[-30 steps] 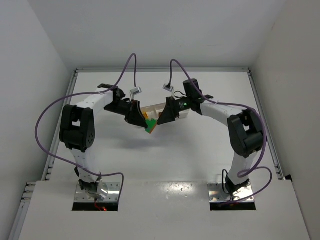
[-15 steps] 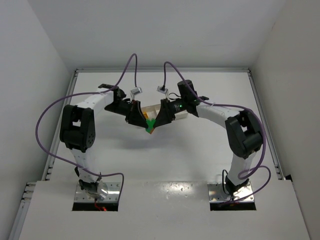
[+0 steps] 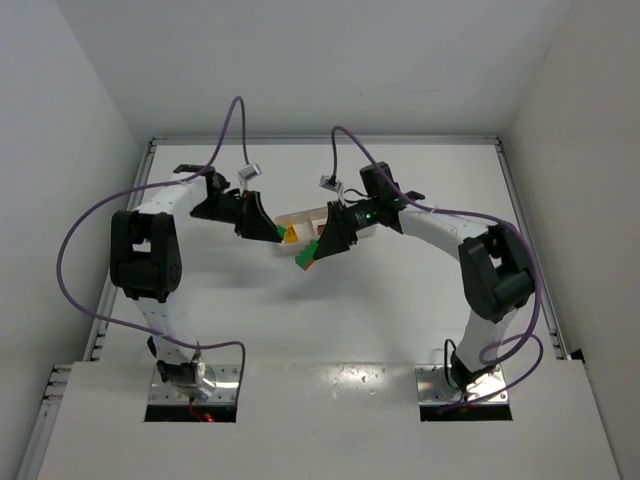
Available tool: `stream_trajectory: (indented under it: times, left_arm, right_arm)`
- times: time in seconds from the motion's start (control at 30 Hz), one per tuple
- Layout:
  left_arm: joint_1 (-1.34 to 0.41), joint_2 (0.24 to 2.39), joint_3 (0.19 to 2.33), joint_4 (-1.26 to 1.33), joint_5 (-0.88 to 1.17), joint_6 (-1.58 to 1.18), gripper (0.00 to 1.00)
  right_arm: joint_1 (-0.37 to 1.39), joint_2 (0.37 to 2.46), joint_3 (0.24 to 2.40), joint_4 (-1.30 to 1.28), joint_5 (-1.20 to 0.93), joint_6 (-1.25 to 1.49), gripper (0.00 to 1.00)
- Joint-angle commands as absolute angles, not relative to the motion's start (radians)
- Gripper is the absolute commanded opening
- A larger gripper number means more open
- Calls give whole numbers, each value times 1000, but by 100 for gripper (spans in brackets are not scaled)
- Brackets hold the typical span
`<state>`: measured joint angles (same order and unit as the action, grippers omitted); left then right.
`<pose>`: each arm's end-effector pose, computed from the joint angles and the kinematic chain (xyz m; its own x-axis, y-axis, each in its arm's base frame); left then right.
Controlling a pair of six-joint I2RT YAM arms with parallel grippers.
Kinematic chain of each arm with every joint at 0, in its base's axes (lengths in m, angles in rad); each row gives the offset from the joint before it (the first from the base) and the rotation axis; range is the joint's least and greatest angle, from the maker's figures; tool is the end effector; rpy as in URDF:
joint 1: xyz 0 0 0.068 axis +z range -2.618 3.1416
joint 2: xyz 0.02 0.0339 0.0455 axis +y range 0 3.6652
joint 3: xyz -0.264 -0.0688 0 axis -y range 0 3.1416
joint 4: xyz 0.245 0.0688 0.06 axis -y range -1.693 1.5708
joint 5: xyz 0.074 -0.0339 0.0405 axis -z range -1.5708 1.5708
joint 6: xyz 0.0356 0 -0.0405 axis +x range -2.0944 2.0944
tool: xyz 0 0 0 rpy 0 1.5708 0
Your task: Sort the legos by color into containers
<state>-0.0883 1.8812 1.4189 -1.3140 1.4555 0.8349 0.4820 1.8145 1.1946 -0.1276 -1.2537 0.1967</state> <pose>0.3263 -0.0644 0.2329 -0.7967 0.1561 -0.5838 0.5941 0.0249 -0.8040 0.3214 0.2063 0.2183 -0.7397 -0.3182 -0.5930 -0.6296 0.0158 0.7768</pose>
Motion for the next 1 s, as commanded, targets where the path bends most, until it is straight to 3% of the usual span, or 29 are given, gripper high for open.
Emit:
stream_trajectory:
  times: [0.0,0.13,0.33,0.4,0.47,0.5,0.77,0.97]
  left_arm:
    - [-51,1818,1456,-1299,1563,894,19]
    - [-41,1795,1447,-1299,1537,903,19]
    - [-63,1700,1447,-1244,1336,867,19]
    - [-89,1554,1352,-871,1167,457,17]
    - [-162,1435,1251,-559,980,242,15]
    - [-194,1401,1250,-523,840,224,13]
    - [-391,1551,1388,-425,652,92,12]
    - [-497,1794,1563,-390,546,34,12]
  right_arm:
    - [463,1733,1184,-228,-1298,72,0]
    - [442,1724,1175,-272,-1244,22,0]
    - [335,1747,1212,-241,-1141,21,0]
    - [296,1758,1230,-232,-1131,50,0]
    - [272,1758,1239,-198,-1121,87,0]
    - [261,1758,1239,-184,-1108,101,0]
    - [103,1683,1183,-98,-973,236,0]
    - [-33,1553,1079,-58,-810,314,0]
